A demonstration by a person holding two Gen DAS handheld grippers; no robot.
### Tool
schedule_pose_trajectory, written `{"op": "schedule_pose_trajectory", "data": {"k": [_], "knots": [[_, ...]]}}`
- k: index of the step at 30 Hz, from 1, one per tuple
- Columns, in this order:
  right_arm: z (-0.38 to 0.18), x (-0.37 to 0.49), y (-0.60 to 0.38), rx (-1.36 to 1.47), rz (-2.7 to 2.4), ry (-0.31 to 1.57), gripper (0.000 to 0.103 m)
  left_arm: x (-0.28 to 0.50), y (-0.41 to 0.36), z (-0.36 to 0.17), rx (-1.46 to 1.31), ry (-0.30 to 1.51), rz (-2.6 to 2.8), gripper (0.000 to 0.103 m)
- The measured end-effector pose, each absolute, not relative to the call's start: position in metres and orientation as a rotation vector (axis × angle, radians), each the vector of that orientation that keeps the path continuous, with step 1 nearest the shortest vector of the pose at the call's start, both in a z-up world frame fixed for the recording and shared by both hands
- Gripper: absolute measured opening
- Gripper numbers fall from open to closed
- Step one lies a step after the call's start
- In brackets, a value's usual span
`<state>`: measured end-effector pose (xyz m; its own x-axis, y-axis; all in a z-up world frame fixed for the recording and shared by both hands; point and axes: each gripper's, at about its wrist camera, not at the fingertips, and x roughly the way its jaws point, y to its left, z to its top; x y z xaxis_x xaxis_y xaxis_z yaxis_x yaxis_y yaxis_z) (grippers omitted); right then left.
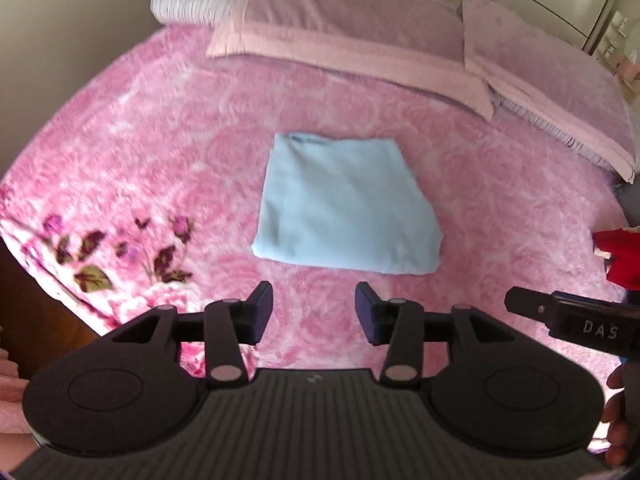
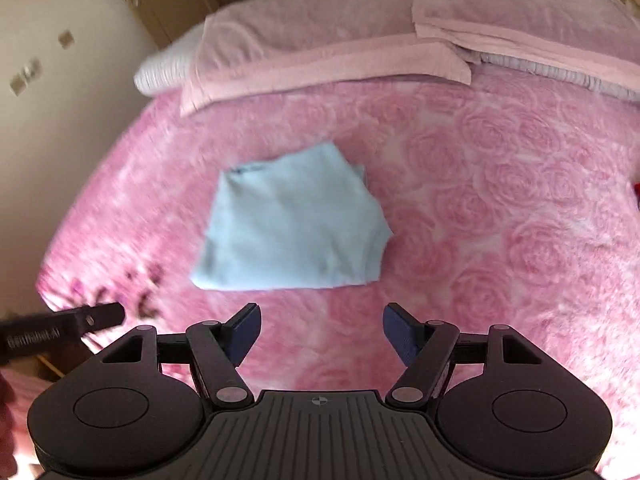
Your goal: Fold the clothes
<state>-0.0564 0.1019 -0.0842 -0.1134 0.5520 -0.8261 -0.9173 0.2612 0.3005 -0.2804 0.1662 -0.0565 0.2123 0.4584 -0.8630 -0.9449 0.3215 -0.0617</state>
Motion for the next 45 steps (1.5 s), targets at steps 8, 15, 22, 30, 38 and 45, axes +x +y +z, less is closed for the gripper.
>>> {"op": "schedule_pose_trajectory", "data": {"k": [8,15,22,30,38,45], "knots": [[-0.050,-0.077,0.089,-0.506,1.331,1.060,0.071,-0.282,0.152,-0.012,-0.600,0.851,1.092,0.046],[-0.043,-0.103,0.091,-0.527,1.318,1.062,0.071,-0.301,0.152,0.007,-0.543,0.850,1.078,0.050],[-0.037,-0.128,0.091,-0.509,1.266,1.066,0.071,-0.327,0.162,0.014,-0.515,0.858,1.043,0.051],[-0.034,-0.155,0.085,-0.491,1.186,1.108,0.071,-0.357,0.169,0.016,-0.509,0.897,0.992,0.051],[-0.032,-0.186,0.082,-0.466,1.134,1.121,0.071,-0.385,0.174,0.015,-0.496,0.927,0.953,0.052],[-0.039,-0.210,0.081,-0.463,1.099,1.135,0.071,-0.412,0.175,0.007,-0.500,0.955,0.928,0.052]]}}
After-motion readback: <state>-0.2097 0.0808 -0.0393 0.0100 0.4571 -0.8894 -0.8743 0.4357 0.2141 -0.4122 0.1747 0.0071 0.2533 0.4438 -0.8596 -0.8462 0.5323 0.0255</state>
